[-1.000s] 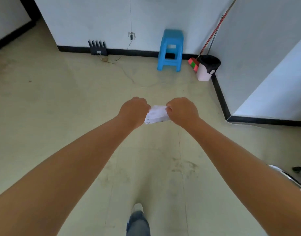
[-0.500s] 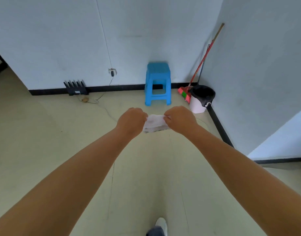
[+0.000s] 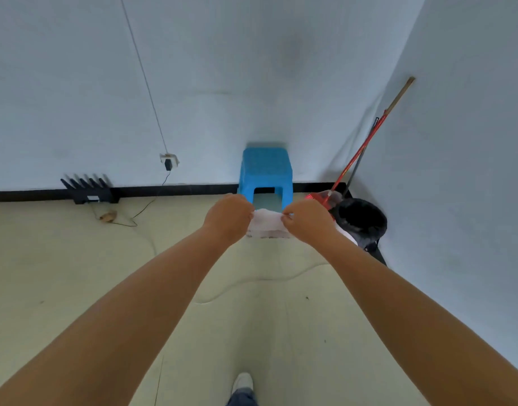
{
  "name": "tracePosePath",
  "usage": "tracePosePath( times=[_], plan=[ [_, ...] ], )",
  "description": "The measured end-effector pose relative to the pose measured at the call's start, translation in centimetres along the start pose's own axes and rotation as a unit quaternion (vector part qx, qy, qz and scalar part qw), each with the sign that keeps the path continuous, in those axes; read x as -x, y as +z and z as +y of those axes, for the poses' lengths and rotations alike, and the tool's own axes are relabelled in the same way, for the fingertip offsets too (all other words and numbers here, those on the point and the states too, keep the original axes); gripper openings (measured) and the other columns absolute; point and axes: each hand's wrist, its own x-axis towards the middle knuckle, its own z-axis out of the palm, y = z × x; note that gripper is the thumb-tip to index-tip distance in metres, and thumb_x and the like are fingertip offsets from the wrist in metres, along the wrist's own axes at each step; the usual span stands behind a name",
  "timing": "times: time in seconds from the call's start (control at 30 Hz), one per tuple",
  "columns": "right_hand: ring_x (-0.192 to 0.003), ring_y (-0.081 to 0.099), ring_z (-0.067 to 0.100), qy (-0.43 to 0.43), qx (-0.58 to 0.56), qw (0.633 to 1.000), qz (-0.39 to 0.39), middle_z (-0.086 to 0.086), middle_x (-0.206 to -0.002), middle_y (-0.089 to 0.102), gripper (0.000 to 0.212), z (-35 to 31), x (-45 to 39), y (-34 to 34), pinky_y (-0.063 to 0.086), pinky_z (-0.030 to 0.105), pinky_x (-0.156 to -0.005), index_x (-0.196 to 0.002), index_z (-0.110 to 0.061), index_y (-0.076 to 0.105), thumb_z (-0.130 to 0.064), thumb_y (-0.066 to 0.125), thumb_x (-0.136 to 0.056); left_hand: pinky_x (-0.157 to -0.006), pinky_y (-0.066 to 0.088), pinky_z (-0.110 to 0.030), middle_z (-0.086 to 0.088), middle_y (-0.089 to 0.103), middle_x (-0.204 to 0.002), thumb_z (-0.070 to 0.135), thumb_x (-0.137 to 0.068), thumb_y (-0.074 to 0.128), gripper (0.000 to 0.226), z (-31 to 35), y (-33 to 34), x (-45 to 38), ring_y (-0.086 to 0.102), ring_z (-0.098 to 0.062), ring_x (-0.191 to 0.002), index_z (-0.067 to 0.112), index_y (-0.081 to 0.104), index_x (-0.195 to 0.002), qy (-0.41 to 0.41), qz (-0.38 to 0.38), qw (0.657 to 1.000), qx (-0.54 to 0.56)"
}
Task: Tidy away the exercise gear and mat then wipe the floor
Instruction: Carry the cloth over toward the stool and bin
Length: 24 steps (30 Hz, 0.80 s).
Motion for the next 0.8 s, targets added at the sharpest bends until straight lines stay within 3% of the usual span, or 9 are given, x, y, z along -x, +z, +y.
tracePosePath(
  times=[0.27, 0.4, 0.63, 0.8],
  plan=[
    [-0.094, 0.063, 0.024, 0.059, -0.037, 0.997, -0.032, 0.012, -0.104, 0.070, 0.033, 9.9, -20.2, -0.1, 0.049, 0.030, -0.084, -0.109, -0.009, 0.068, -0.020, 0.041, -0.095, -0.091, 0.045, -0.025, -0.006, 0.062, -0.118, 0.013, -0.098, 0.044, 0.026, -2.0, 3.4, -23.2, 0.057, -0.019, -0.110, 0.007, 0.063, -0.114, 0.047, -0.042, 0.998, 0.028],
    [-0.078, 0.052, 0.022, 0.037, -0.037, 0.997, -0.050, 0.015, -0.095, 0.067, 0.032, 14.5, -30.6, 2.0, 0.036, 0.027, -0.067, -0.102, -0.003, 0.069, -0.017, 0.042, -0.094, -0.090, 0.044, -0.026, -0.006, 0.062, -0.120, 0.015, -0.099, 0.037, 0.032, -3.6, 7.4, -32.6, 0.056, -0.021, -0.111, 0.009, 0.063, -0.118, 0.008, -0.071, 0.996, 0.058],
    [-0.074, 0.048, 0.020, 0.000, -0.041, 0.989, -0.141, 0.015, -0.087, 0.064, 0.030, 19.0, -46.8, 7.6, 0.034, 0.027, -0.065, -0.097, -0.002, 0.069, -0.018, 0.044, -0.093, -0.095, 0.042, -0.026, -0.006, 0.061, -0.123, 0.014, -0.099, 0.035, 0.035, -8.1, 14.0, -45.8, 0.054, -0.022, -0.113, 0.009, 0.064, -0.119, -0.082, -0.148, 0.980, 0.106],
    [-0.095, 0.058, 0.030, 0.003, -0.076, 0.982, -0.174, 0.015, -0.100, 0.067, 0.028, 20.7, -57.2, 12.1, 0.043, 0.033, -0.075, -0.093, 0.001, 0.068, -0.016, 0.046, -0.091, -0.098, 0.038, -0.023, -0.005, 0.060, -0.127, 0.013, -0.100, 0.034, 0.034, -12.5, 18.1, -54.3, 0.054, -0.021, -0.116, 0.009, 0.061, -0.121, -0.111, -0.189, 0.967, 0.128]
  ],
)
